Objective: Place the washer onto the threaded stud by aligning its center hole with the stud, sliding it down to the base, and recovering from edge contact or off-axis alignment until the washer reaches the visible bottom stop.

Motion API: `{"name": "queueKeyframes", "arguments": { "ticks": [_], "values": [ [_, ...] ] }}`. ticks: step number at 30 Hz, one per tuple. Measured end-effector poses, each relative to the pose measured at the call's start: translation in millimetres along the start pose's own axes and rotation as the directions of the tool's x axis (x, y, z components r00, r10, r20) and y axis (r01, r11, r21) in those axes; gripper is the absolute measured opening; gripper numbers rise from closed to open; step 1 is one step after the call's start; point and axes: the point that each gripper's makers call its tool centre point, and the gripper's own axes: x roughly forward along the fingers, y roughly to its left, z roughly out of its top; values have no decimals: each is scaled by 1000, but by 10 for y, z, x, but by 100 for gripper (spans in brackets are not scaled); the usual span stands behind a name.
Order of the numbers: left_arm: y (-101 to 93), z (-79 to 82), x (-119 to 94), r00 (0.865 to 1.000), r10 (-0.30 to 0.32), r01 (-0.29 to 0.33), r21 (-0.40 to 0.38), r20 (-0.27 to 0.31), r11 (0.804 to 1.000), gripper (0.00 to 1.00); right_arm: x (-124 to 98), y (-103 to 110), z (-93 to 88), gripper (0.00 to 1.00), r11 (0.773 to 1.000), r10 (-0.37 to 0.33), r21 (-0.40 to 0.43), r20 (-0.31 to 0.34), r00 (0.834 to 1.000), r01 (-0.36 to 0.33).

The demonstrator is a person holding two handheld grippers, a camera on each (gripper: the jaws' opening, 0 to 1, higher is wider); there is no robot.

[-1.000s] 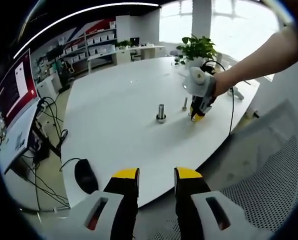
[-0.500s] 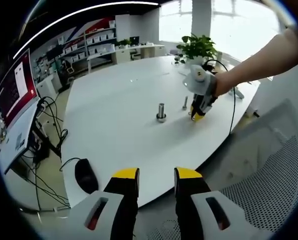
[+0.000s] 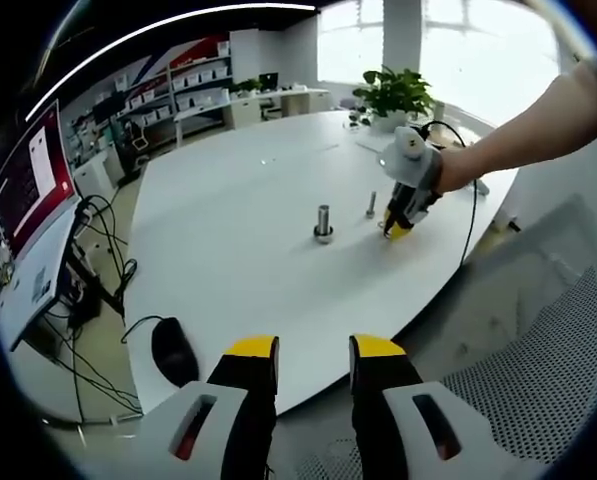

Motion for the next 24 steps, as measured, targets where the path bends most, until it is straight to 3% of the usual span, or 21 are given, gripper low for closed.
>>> {"name": "queueKeyframes", "arguments": {
  "ticks": [2, 7, 24],
  "values": [
    [-3, 9, -5, 1000, -1, 1, -1, 5, 1000, 26, -38, 25, 21, 14, 998, 22, 56, 27, 999, -24],
    [-5, 4, 0, 1000, -4, 4, -1, 3, 1000, 27, -231, 60, 44, 14, 999, 18, 34, 45, 999, -19],
    [-20, 2, 6, 1000, -13, 13, -3, 4, 1000, 26, -586, -227, 52, 14, 992, -26, 129, 141, 990, 8]
  ]
}}
